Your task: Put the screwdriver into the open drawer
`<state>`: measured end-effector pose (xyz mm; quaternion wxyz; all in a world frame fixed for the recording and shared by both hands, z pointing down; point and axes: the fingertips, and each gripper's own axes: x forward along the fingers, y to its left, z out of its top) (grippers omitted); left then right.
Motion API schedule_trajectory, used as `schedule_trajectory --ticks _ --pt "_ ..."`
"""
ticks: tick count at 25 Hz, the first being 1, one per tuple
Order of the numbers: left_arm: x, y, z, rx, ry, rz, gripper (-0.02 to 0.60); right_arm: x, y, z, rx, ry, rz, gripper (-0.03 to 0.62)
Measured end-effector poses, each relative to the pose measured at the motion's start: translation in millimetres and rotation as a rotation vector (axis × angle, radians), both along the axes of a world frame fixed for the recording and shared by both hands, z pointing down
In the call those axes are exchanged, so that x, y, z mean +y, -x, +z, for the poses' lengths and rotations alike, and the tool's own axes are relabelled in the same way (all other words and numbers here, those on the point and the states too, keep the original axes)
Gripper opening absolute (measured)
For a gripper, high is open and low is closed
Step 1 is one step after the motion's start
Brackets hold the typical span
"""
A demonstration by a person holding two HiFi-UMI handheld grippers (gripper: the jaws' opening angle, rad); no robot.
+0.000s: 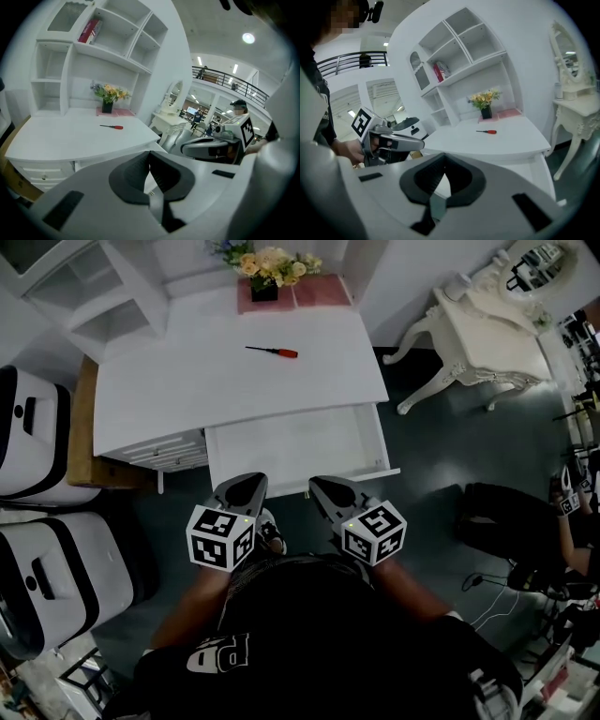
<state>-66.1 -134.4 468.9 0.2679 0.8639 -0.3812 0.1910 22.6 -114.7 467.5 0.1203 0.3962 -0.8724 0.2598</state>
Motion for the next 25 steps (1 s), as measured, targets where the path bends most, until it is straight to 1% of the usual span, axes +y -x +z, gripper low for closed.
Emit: schedule_trajectory --ticks 5,10,16,25 --pt "-21.3 14.7 -1.7 0.005 0.000 0.020 0.015 -22.7 12.8 -4.1 0.018 -0.009 0.021 0.009" --pt "-41.3 26.3 -2.6 0.010 -0.018 0.049 0.015 -43.6 21.1 2.2 0.051 -0.010 0.053 0.009" --pt "-57.6 42.9 -1.4 0.014 -0.028 0.067 0.015 -57.0 32.3 -3.6 0.065 -0.034 0.081 0.009" --pt "-67.7 35.2 -5.9 0.042 -0.032 0.121 0.015 -58.2 22.0 -5.9 0.102 -0.026 0.130 0.009"
